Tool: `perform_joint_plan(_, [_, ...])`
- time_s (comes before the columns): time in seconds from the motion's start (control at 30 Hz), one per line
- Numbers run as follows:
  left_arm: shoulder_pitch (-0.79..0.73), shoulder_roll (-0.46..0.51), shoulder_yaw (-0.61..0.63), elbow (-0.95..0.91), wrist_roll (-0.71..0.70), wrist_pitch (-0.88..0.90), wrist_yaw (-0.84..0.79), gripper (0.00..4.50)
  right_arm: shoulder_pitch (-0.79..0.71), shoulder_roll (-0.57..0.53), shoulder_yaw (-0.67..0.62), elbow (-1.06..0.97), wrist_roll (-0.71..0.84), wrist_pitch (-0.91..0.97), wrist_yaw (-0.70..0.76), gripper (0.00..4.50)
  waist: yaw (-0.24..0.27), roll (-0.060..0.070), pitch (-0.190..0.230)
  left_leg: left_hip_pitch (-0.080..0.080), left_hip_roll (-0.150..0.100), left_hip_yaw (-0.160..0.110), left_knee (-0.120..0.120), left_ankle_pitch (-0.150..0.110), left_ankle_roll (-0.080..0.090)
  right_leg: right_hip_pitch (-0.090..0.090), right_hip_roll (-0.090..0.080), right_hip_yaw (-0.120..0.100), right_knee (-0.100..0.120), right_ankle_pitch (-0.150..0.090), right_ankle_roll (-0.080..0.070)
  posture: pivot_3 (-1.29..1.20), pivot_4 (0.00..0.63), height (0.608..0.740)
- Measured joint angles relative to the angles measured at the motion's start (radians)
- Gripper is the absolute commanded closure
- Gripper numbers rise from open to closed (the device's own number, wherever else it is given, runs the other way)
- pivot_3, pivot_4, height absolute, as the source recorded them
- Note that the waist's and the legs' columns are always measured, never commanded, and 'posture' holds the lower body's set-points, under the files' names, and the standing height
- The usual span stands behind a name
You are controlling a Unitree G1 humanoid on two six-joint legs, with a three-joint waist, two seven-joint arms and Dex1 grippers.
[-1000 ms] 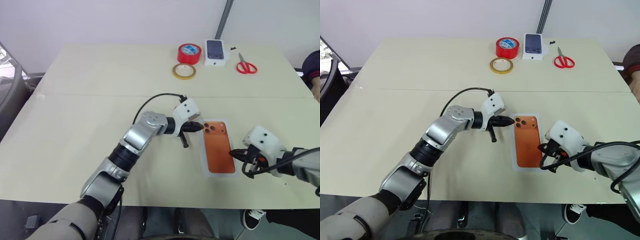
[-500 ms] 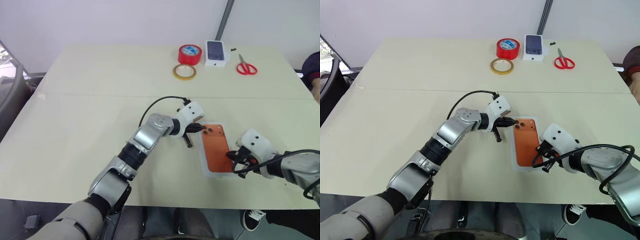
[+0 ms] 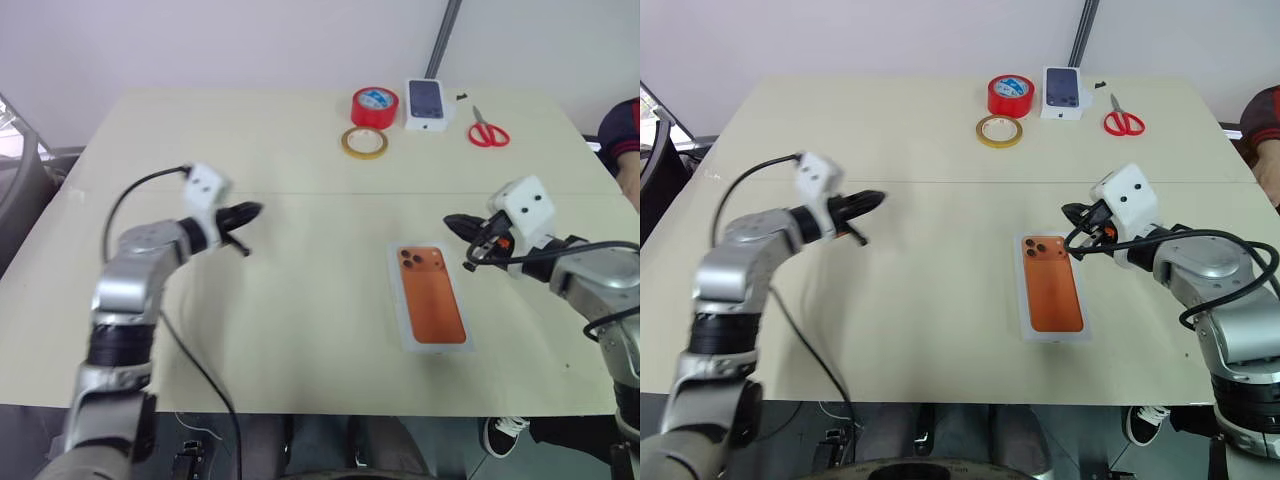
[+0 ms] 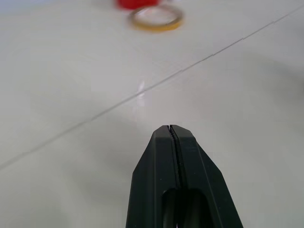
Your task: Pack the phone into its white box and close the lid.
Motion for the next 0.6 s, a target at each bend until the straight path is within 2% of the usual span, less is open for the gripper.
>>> perform_joint_plan(0.2, [0.136, 0.116, 0.115, 0.009, -0.060, -0.028, -0.059, 4.50, 0.017, 0.009, -0.029, 0.072, 0.011, -0.054, 0.039, 4.45, 0.006, 0.000, 0.000, 0.000, 0.000, 0.000, 0.000, -0.001, 0.001, 0.000, 0.000, 0.000, 0.000, 0.000, 0.000, 0.00, 0.150, 0.740])
perform_joint_plan(0.37, [0.195, 0.141, 0.173, 0.090, -0.066, -0.074, -0.052, 4.50, 0.037, 0.016, -0.039, 0.118, 0.013, -0.093, 0.072, 4.45, 0.008, 0.000, 0.000, 0.000, 0.000, 0.000, 0.000, -0.001, 0.002, 0.000, 0.000, 0.000, 0.000, 0.000, 0.000, 0.00, 0.150, 0.740])
perform_joint_plan(0.6, [0.227, 0.150, 0.184, 0.068, -0.090, -0.086, -0.030, 4.50, 0.035, 0.058, -0.025, 0.126, 0.013, -0.120, 0.071, 4.45, 0.005, 0.000, 0.000, 0.000, 0.000, 0.000, 0.000, -0.001, 0.002, 0.000, 0.000, 0.000, 0.001, 0.000, 0.000, 0.00, 0.150, 0.740])
